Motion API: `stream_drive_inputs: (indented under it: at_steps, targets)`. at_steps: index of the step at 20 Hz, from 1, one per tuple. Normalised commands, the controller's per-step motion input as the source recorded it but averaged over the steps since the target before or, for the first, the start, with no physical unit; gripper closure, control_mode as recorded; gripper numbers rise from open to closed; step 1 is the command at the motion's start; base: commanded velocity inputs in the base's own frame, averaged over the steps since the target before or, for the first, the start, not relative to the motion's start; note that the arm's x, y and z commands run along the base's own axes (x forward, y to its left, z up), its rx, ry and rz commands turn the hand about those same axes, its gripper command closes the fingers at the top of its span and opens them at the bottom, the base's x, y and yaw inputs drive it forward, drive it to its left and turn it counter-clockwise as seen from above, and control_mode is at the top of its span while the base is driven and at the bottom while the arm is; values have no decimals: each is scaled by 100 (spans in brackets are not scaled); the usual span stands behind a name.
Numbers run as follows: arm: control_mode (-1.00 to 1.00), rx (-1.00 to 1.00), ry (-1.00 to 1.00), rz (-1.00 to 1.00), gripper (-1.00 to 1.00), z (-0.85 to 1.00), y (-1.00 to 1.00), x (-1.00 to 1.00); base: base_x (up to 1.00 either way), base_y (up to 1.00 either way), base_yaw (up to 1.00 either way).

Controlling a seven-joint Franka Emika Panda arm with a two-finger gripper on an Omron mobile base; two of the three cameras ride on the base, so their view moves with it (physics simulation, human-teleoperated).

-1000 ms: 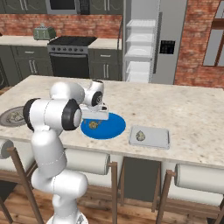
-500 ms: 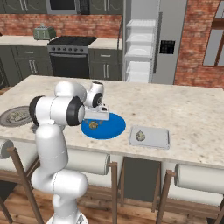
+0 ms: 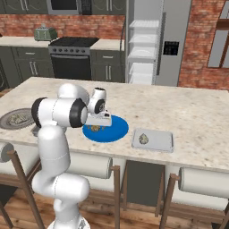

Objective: Place two dumplings into each of the tupperware containers and then place the containers in the fridge.

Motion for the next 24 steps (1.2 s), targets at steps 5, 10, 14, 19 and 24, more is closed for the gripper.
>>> stream_drive_inputs:
  at_steps: [5, 10, 14, 19, 24]
  targets:
    - [-100, 0, 0, 0, 100, -8, 0, 0, 0, 0, 0]
    - [-100, 0, 0, 0, 100, 0, -1, 0, 0, 0, 0]
    - [-100, 0, 0, 1, 100, 15, -37, -8, 0, 0, 0]
    - [-100, 0, -1, 0, 100, 49, -55, -32, 0, 0, 0]
    - [-100, 0, 2, 0, 100, 40, -80, -29, 0, 0, 0]
